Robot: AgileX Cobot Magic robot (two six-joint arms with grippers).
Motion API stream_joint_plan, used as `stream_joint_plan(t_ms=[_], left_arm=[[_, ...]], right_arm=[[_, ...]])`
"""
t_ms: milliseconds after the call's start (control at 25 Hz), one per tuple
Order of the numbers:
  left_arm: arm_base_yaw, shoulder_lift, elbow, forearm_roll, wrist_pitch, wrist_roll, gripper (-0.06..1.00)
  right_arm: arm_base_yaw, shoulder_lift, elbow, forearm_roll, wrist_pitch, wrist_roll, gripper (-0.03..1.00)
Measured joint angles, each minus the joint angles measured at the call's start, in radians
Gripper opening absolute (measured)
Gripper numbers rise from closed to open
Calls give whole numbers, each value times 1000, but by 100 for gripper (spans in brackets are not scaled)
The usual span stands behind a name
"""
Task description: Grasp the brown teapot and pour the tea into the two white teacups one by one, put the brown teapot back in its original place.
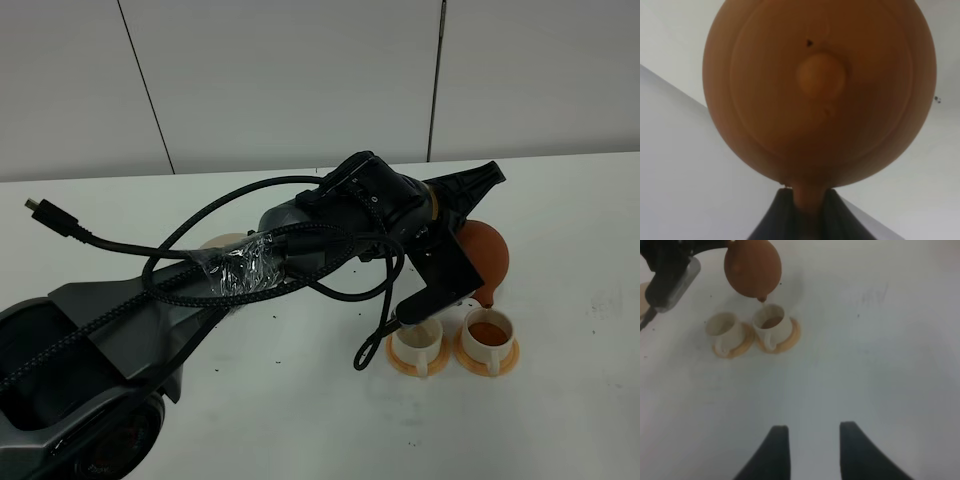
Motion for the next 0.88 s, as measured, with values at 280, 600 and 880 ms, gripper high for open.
stream_joint_plan(t_ms=[280, 600, 880], left_arm=[[-1, 0, 0, 1, -2, 0, 17], [-1, 0, 0, 1, -2, 22, 17], [-8, 0, 0, 2, -4, 48, 17]], right_arm=[[0, 0, 0, 0, 0, 0, 24], [0, 0, 0, 0, 0, 0, 24], [0, 0, 0, 0, 0, 0, 24]])
